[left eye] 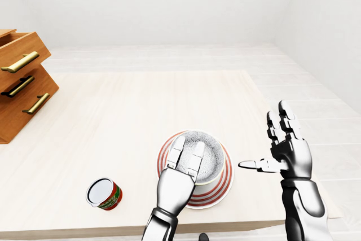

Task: Put the bowl on the plate.

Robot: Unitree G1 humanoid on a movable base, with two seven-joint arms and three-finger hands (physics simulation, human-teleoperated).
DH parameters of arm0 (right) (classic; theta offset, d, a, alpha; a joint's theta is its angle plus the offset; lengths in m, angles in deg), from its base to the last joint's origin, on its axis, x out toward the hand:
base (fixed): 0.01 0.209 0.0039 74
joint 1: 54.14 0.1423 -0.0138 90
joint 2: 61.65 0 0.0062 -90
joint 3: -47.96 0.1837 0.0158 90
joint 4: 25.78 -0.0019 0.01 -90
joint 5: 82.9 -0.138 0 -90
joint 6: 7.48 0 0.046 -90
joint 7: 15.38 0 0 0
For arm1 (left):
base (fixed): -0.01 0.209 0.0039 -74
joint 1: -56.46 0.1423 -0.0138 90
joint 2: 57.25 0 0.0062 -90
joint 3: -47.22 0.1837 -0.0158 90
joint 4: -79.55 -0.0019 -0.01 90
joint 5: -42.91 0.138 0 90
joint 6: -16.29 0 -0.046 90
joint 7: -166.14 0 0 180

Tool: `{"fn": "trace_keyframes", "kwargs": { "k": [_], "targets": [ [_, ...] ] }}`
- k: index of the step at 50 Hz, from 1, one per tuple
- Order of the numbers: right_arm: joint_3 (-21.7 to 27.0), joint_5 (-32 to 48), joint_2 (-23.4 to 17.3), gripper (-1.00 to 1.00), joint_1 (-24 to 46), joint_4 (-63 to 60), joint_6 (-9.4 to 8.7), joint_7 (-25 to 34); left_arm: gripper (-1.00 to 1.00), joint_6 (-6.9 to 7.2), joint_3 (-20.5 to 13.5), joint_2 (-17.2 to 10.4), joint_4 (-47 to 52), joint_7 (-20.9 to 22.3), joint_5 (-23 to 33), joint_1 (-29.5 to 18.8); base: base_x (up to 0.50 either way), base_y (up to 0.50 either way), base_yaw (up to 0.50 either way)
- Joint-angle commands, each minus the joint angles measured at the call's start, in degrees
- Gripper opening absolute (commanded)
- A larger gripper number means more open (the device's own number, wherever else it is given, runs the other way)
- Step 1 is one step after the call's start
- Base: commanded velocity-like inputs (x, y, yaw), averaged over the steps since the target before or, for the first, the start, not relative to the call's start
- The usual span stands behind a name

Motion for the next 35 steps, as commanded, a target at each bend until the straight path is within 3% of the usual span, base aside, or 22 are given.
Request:
{"fn": "trace_keyframes", "kwargs": {
  "k": [1, 14, 26, 35],
  "targets": [
    [-0.3, 0.3, 0.0, 1.0, 0.4, 1.0, 0.48, -0.2, 1.0, 0.0, -0.5, -0.2, -0.2, 1.3, -0.8, 0.3, 0.0, 0.0, 0.0],
    [-0.4, 0.0, -0.5, 1.0, 0.7, 2.0, 0.75, -0.5, 1.0, 0.0, -0.9, 0.2, 0.7, 2.3, -0.6, -0.1, 0.0, 0.0, 0.0],
    [-0.1, -0.3, -0.5, 1.0, 0.6, 2.2, 0.97, -0.3, 1.0, 0.0, -1.7, -0.7, 9.6, 7.1, -1.5, 1.4, 0.0, 0.0, 0.0],
    [-0.4, 0.0, -0.4, 1.0, 0.6, 2.1, 0.97, -0.4, 1.0, 0.0, -1.7, -1.1, 9.6, 6.5, -1.6, 1.9, 0.0, 0.0, 0.0]
  ]
}}
